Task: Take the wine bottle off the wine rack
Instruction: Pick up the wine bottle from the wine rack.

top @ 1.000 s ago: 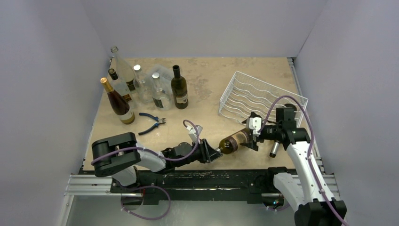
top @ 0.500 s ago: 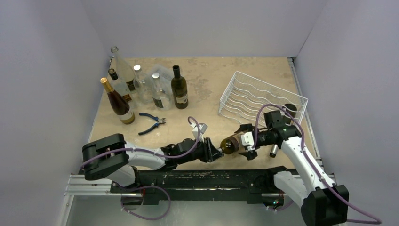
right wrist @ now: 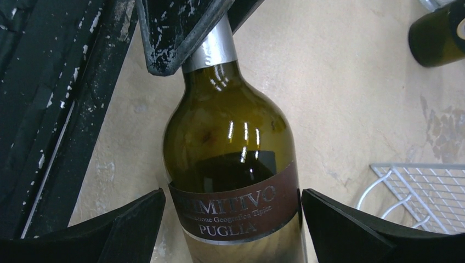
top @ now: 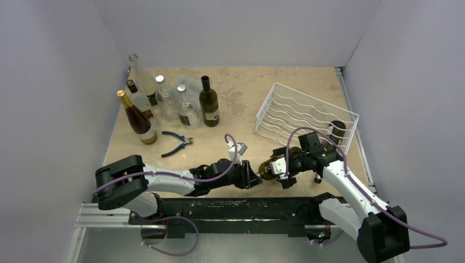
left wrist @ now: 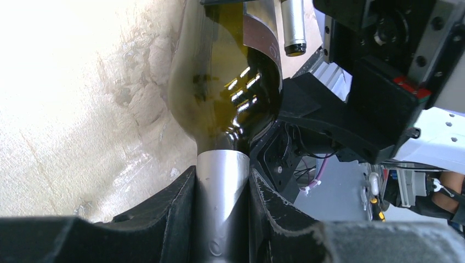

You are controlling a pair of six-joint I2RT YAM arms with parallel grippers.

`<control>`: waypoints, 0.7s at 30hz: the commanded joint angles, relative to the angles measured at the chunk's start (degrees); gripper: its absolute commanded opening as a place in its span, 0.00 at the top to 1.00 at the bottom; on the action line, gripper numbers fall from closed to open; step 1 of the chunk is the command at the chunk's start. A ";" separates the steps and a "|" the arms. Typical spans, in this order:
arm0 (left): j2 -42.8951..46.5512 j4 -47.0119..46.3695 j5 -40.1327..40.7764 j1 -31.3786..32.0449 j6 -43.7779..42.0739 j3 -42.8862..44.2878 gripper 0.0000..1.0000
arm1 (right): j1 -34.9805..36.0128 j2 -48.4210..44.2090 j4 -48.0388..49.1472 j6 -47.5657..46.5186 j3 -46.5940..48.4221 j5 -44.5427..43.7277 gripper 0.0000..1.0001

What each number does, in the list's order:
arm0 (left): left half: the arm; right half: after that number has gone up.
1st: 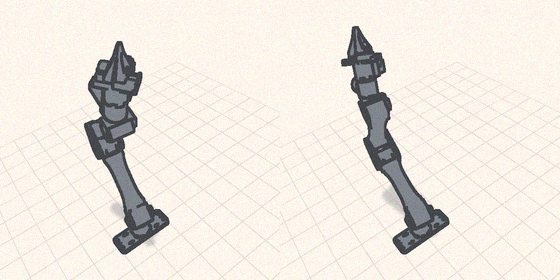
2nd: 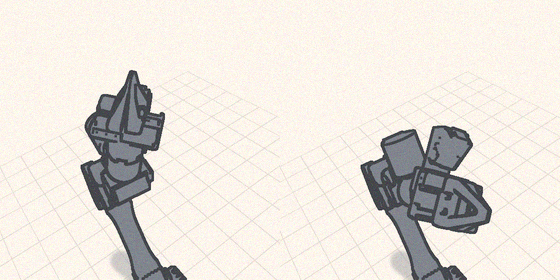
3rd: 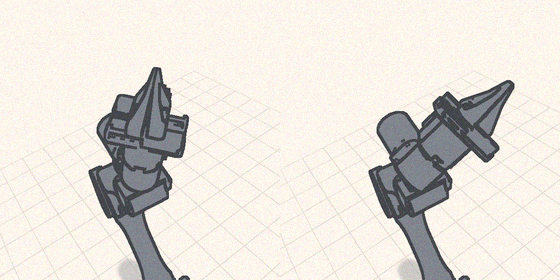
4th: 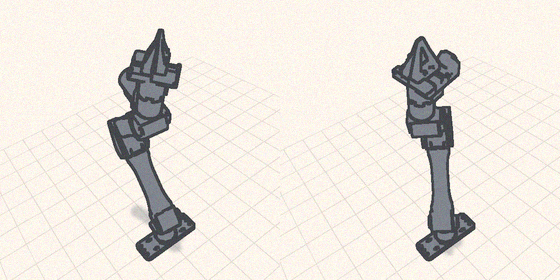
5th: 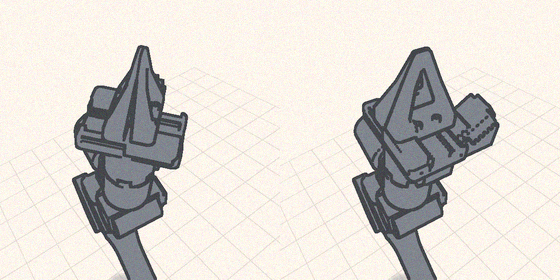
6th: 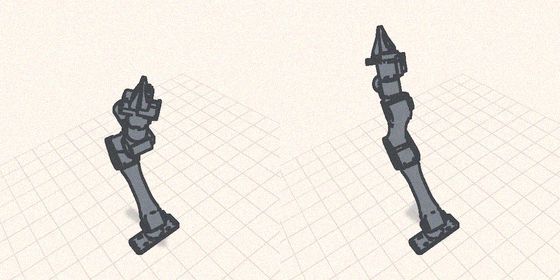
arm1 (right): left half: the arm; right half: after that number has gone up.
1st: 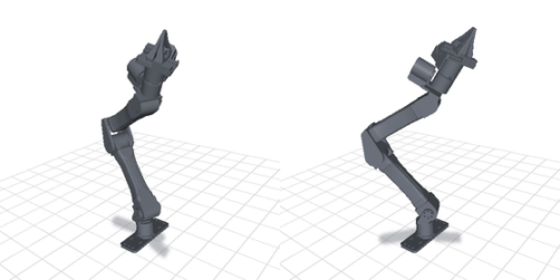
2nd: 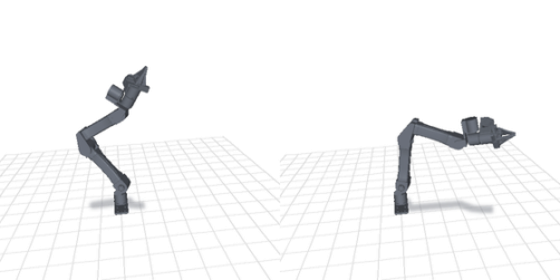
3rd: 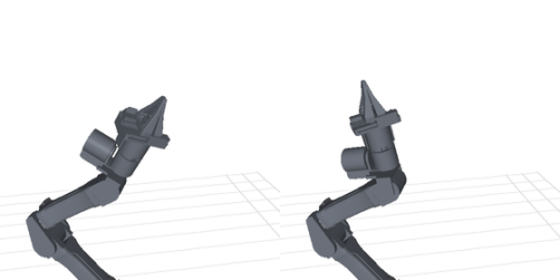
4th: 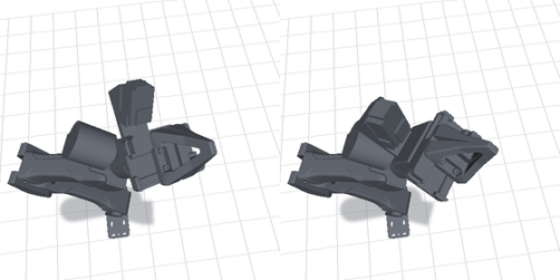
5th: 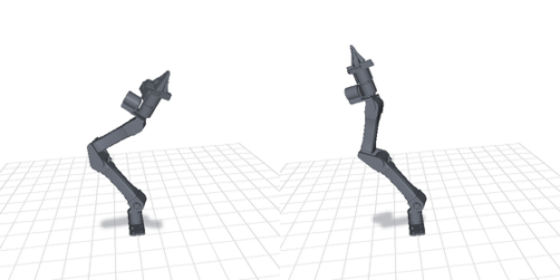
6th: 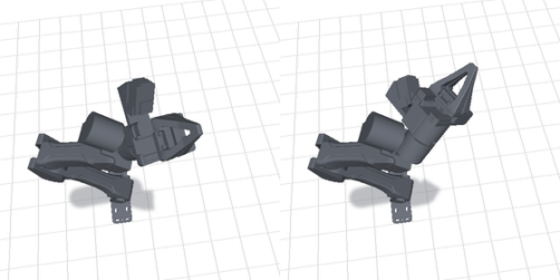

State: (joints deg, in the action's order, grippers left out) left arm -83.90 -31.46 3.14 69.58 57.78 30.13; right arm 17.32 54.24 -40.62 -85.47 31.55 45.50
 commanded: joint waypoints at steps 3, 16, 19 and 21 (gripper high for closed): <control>1.19 0.42 -1.01 0.47 -1.12 2.99 1.00 | 1.75 0.68 4.24 1.01 -1.96 -3.95 0.01; 1.16 1.15 -1.16 0.56 -0.65 3.54 1.00 | 2.54 0.20 7.84 1.32 -3.91 -5.23 0.06; 1.13 0.93 -1.16 0.56 -0.31 3.36 0.97 | 2.63 0.08 7.84 0.84 -3.80 -5.16 0.12; 1.06 0.50 -1.27 0.56 -0.07 3.23 0.96 | 2.71 0.08 7.84 0.48 -3.72 -5.12 0.16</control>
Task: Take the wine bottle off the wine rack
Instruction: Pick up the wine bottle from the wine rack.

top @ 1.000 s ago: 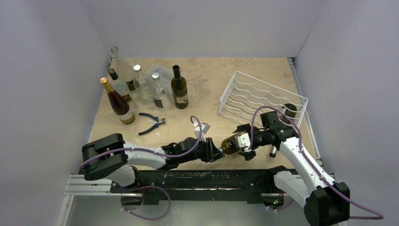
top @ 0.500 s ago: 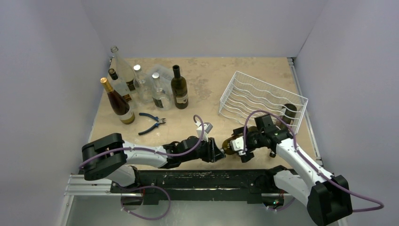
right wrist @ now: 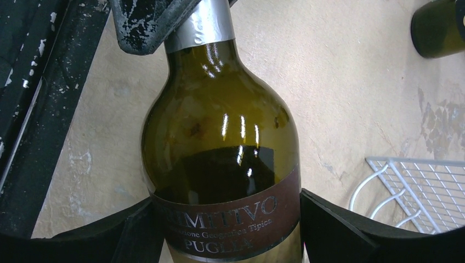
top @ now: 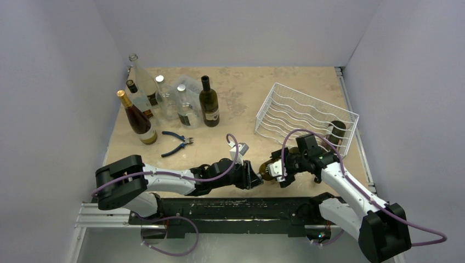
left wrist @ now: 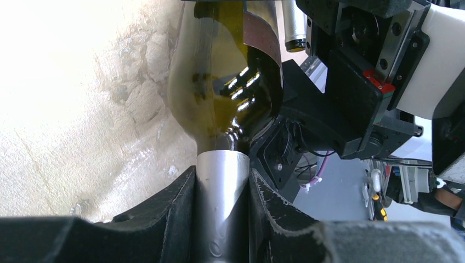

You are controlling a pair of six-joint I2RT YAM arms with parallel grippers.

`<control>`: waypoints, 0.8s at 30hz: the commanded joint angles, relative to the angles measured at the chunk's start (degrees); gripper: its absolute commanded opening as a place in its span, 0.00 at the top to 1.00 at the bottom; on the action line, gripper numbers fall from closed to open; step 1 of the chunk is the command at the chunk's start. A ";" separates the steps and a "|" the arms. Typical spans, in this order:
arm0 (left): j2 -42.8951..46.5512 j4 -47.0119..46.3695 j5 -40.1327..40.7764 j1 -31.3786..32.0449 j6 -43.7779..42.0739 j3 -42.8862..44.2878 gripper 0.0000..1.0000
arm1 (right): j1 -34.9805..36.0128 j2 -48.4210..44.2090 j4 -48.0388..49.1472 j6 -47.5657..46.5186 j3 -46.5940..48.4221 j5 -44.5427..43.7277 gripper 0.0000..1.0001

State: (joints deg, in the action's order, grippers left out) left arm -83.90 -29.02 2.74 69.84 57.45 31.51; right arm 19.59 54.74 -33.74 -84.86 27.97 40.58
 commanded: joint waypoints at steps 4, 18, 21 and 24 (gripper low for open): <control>0.93 -3.68 -1.40 0.29 1.20 1.12 0.84 | 0.55 -0.50 0.57 -1.01 0.44 -0.12 0.28; 3.45 -5.65 -0.28 0.29 2.60 -1.62 0.34 | 0.56 -0.96 -4.95 -3.82 3.40 5.49 0.64; 3.63 -6.27 -0.10 0.29 2.60 -2.12 0.28 | 0.58 -0.95 -5.23 -3.51 3.87 6.23 0.67; 3.97 -8.64 0.66 0.29 2.66 -3.65 0.24 | 0.60 -0.87 -5.37 -2.54 4.48 7.15 0.69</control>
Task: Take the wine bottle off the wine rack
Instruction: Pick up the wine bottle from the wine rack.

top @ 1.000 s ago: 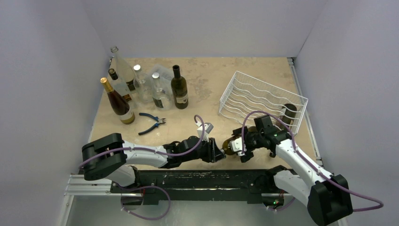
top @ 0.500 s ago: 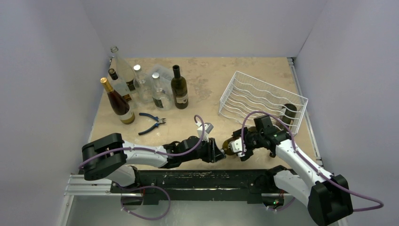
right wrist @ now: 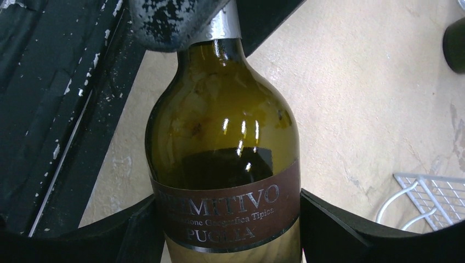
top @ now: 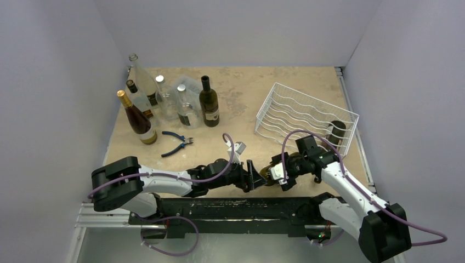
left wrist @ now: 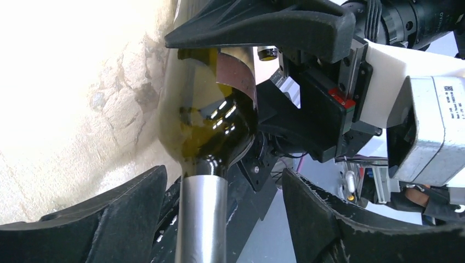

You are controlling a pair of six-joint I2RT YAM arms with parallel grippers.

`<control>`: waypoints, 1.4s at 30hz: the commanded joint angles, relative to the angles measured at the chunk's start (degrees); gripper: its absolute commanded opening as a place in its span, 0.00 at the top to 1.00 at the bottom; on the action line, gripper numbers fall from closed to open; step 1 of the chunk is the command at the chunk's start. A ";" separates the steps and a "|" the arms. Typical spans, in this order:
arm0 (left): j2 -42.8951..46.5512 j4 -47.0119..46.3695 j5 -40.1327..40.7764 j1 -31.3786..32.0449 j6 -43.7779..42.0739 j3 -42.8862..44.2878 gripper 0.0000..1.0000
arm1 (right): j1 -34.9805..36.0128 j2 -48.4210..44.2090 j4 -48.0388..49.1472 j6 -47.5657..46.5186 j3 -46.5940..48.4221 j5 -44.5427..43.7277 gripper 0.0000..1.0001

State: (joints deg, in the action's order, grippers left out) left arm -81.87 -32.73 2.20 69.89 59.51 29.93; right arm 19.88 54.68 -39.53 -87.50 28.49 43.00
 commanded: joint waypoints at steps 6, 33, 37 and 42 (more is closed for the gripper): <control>6.40 -9.15 4.79 0.25 -0.09 -6.98 0.20 | 0.30 -0.38 -0.06 1.61 4.96 6.63 0.69; 42.39 -12.95 15.01 1.22 -17.08 -25.50 0.01 | -0.47 1.11 -1.25 11.47 9.63 11.36 0.76; 47.06 -10.98 11.01 1.22 -24.88 -24.78 0.03 | -0.57 1.52 -1.13 12.64 10.14 12.02 0.78; 46.38 -13.27 4.66 1.22 -34.48 -23.82 0.03 | -1.09 1.98 -0.49 15.24 11.00 13.88 0.81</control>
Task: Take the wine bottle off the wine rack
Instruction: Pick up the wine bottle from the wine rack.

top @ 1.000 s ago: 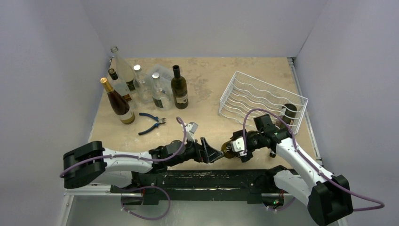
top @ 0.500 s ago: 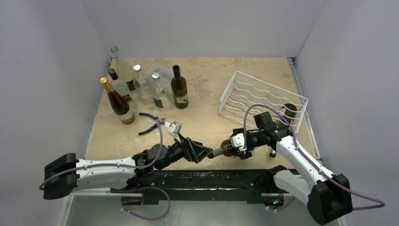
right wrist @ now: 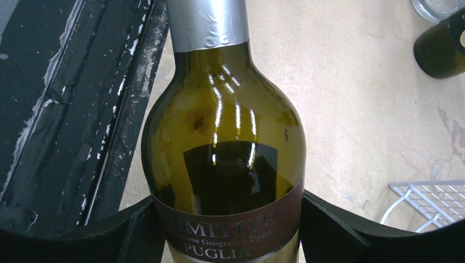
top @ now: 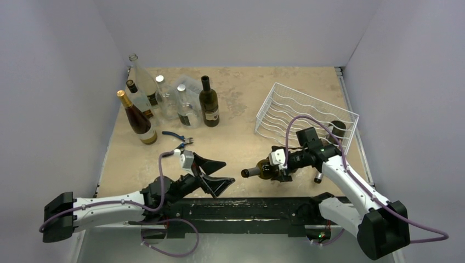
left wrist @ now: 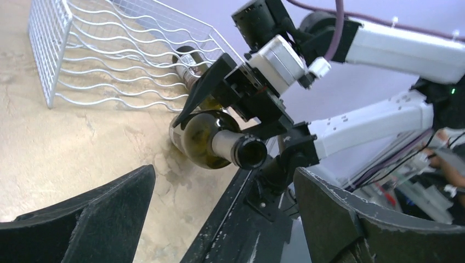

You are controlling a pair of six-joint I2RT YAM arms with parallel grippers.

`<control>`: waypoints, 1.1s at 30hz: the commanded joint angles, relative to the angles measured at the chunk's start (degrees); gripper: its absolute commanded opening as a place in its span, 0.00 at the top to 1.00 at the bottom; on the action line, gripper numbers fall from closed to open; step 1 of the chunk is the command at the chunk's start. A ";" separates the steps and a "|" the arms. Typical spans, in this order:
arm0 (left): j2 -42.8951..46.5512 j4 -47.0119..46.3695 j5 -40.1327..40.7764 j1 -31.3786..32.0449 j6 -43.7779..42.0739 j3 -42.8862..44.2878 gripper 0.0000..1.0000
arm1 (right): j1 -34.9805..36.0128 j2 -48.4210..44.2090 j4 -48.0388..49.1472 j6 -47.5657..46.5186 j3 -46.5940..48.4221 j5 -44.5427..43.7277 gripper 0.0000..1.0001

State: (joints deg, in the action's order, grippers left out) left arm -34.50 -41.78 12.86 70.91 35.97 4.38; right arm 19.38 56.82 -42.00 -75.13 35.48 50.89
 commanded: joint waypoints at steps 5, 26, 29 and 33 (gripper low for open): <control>-6.55 -5.92 -9.19 0.34 -16.21 3.16 0.04 | -1.00 0.05 2.19 4.70 4.77 8.01 0.82; -39.75 -39.55 -10.52 3.51 -33.67 10.27 0.04 | -1.40 0.84 1.80 5.00 5.17 8.52 0.83; -41.88 -39.83 -10.15 3.94 -34.66 12.03 0.04 | -1.38 1.01 1.75 5.00 5.12 8.52 0.83; -42.99 -39.78 -8.27 4.52 -35.69 13.23 0.04 | -1.37 1.02 1.74 4.98 5.23 8.52 0.83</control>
State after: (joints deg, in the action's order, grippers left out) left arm -76.99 -74.56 3.38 74.67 3.05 14.85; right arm 18.26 58.17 -42.00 -70.43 37.23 55.11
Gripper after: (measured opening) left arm 0.963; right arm 0.791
